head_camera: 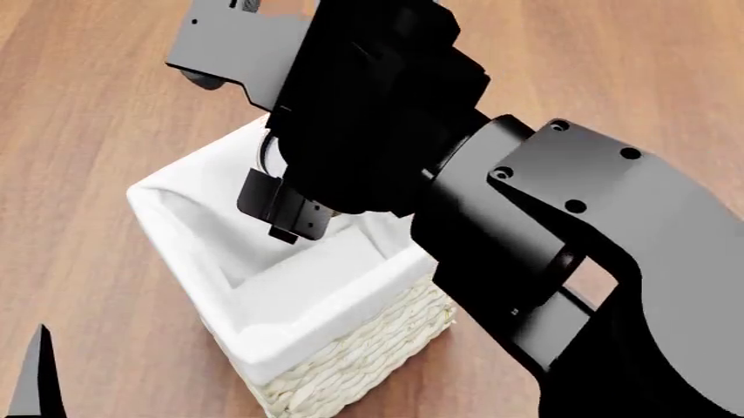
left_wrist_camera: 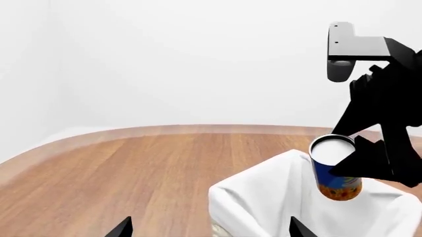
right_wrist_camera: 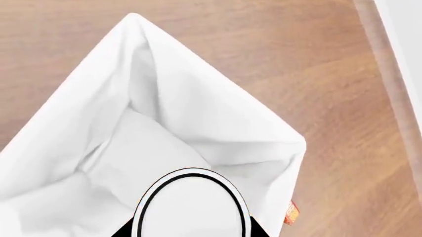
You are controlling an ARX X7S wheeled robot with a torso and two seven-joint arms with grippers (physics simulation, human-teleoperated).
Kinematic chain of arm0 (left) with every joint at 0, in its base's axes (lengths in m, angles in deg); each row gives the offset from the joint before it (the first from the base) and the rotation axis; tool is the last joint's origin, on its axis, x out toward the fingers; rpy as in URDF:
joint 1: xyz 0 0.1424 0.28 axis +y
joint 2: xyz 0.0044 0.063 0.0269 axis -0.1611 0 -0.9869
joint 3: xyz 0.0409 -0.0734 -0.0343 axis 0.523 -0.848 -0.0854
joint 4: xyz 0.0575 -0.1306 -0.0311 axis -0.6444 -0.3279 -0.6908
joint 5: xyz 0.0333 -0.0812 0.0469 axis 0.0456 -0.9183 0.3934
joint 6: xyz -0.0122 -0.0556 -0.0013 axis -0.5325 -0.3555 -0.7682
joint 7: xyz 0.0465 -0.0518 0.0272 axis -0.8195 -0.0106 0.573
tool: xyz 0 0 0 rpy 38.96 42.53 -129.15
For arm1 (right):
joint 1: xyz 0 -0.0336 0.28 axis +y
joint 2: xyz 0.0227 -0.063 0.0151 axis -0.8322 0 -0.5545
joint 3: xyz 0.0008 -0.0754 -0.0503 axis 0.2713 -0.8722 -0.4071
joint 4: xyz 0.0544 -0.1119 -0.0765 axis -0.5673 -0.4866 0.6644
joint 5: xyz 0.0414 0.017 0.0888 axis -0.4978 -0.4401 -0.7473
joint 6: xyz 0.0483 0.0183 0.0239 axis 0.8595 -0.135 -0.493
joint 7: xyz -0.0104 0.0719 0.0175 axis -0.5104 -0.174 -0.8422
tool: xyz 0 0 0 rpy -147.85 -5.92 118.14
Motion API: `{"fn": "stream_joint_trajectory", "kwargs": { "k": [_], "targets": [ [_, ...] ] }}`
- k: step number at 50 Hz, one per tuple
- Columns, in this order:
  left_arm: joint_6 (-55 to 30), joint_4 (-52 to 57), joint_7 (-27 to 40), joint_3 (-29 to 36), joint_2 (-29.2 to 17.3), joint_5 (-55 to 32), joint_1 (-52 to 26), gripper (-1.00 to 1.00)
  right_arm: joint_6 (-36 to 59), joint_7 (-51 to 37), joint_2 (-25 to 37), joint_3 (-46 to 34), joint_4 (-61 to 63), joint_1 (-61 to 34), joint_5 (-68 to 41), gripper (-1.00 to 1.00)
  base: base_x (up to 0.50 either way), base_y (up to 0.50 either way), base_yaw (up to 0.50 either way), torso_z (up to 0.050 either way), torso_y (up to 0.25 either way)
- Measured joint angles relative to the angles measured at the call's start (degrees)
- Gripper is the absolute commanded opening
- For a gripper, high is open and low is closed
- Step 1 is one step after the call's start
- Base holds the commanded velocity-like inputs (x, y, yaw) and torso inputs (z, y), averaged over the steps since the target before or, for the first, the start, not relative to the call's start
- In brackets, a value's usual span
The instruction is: Pick up the alphabet soup and put it in the basket.
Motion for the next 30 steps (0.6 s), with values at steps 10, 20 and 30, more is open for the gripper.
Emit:
{"fn": "stream_joint_trajectory", "kwargs": {
  "k": [10, 20, 30],
  "targets": [
    [0.5, 0.1, 0.3, -0.2, -0.4, -0.1, 0.4, 1.0, -1.5, -0.6, -1.1, -0.3, -1.6, 1.8, -0.1, -1.0, 0.0, 0.0, 0.0, 0.0, 0.001],
    [1.0, 0.0, 0.5, -0.2, -0.8, -0.2, 0.5, 1.0, -3.3, -2.8, -1.7, -2.1, -3.1, 3.0, -2.6, -1.0, 0.0, 0.0, 0.0, 0.001, 0.0],
    [1.3, -0.1, 0.7, -0.2, -1.1, -0.2, 0.7, 1.0, -4.8, -5.2, -2.0, -4.1, -4.0, 3.9, -5.5, -1.0, 0.0, 0.0, 0.0, 0.0, 0.001]
  ]
}}
